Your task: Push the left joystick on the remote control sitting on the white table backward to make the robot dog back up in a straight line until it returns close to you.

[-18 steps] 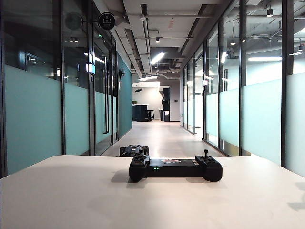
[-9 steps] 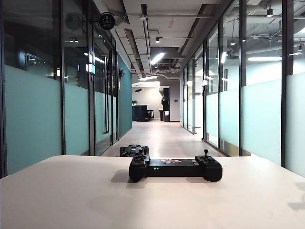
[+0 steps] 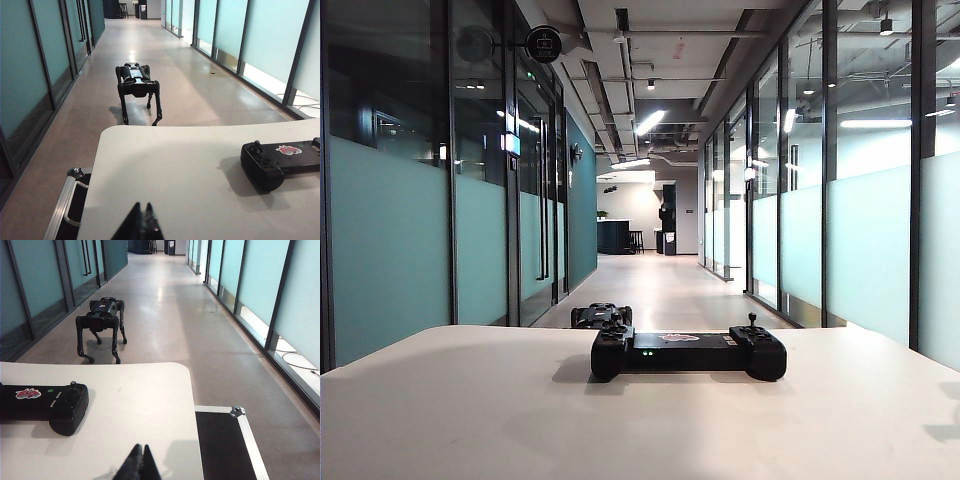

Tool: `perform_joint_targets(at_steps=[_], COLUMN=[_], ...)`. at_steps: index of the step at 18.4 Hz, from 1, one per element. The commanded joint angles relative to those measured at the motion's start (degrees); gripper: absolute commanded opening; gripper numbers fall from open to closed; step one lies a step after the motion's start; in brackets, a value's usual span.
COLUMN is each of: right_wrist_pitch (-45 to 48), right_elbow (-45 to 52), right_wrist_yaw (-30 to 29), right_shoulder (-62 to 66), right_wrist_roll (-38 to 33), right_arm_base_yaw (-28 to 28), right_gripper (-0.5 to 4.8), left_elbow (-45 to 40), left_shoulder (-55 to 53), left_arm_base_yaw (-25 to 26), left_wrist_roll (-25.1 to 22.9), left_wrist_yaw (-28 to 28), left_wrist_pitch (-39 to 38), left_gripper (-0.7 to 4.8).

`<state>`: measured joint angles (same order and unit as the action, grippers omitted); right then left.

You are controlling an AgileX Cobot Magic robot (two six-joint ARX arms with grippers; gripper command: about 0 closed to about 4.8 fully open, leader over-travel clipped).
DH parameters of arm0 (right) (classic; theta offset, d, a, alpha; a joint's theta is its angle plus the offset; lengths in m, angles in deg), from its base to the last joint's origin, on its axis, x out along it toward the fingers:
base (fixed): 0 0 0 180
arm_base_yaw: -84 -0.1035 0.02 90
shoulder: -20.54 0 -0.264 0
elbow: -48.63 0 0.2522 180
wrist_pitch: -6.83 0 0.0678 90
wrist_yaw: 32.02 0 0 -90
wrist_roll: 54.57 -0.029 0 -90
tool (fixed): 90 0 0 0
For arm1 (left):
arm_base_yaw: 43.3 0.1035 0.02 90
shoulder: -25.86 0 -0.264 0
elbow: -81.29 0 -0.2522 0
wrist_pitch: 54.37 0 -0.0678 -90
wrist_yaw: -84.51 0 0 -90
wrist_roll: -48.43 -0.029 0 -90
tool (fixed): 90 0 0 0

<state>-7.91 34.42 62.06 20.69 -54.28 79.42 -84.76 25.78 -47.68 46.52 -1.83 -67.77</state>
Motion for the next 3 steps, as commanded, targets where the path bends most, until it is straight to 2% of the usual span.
perform_joint_targets(at_steps=[1,3], right_wrist_pitch=[0.7,0.7], right_elbow=[0.5,0.5], right_wrist_yaw=[0.0,0.0], right_shoulder=[-0.2,-0.2], right_wrist_roll=[-0.2,-0.2], right_arm_base_yaw=[-0.1,-0.1], right_gripper=[-0.06,-0.06], left_elbow=[0.3,0.3], left_shoulder=[0.0,0.0], left_arm_base_yaw=[-0.1,-0.1], left_wrist_roll=[-0.4,-0.4], left_wrist_yaw=[0.2,0.2], left_wrist_pitch=[0.5,0.5], left_gripper=[-0.05,-0.05])
